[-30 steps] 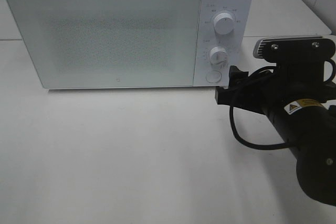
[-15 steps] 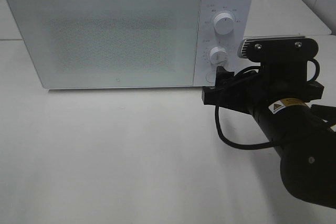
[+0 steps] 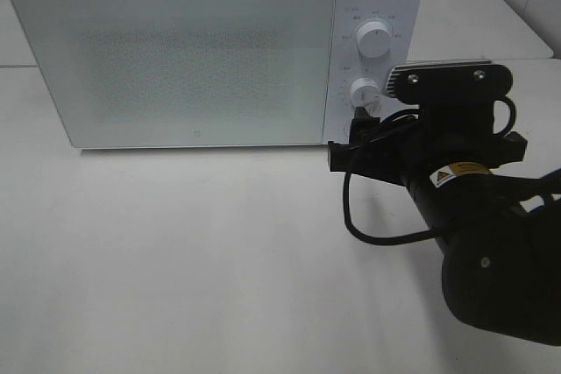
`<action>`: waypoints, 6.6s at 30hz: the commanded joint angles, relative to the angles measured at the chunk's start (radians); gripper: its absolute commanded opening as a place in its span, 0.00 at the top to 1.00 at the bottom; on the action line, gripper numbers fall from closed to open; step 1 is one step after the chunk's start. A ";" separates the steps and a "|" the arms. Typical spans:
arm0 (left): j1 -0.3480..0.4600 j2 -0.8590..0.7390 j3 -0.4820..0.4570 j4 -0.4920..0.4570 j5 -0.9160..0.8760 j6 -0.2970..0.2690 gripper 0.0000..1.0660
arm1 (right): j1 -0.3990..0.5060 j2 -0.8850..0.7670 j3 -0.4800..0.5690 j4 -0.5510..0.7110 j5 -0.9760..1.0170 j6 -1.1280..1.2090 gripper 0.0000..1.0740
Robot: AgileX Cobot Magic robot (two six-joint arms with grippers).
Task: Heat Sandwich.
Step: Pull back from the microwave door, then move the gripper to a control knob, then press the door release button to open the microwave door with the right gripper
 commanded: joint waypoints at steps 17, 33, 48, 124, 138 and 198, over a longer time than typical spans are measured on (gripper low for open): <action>0.000 -0.016 0.002 -0.005 -0.003 -0.009 0.10 | -0.173 0.195 -0.213 -0.178 0.052 0.059 0.29; 0.000 -0.016 0.002 -0.005 -0.003 -0.009 0.10 | -0.246 0.300 -0.327 -0.234 0.092 0.073 0.29; 0.000 -0.016 0.002 -0.005 -0.003 -0.009 0.10 | -0.246 0.311 -0.342 -0.233 0.090 0.075 0.46; 0.000 -0.016 0.002 -0.005 -0.003 -0.009 0.10 | -0.246 0.312 -0.352 -0.208 0.038 1.811 0.88; 0.000 -0.016 0.002 -0.005 -0.003 -0.009 0.10 | -0.246 0.312 -0.352 -0.261 0.022 1.713 0.86; 0.000 -0.016 0.002 -0.005 -0.003 -0.009 0.10 | -0.240 0.018 -0.126 -0.610 0.452 1.358 0.25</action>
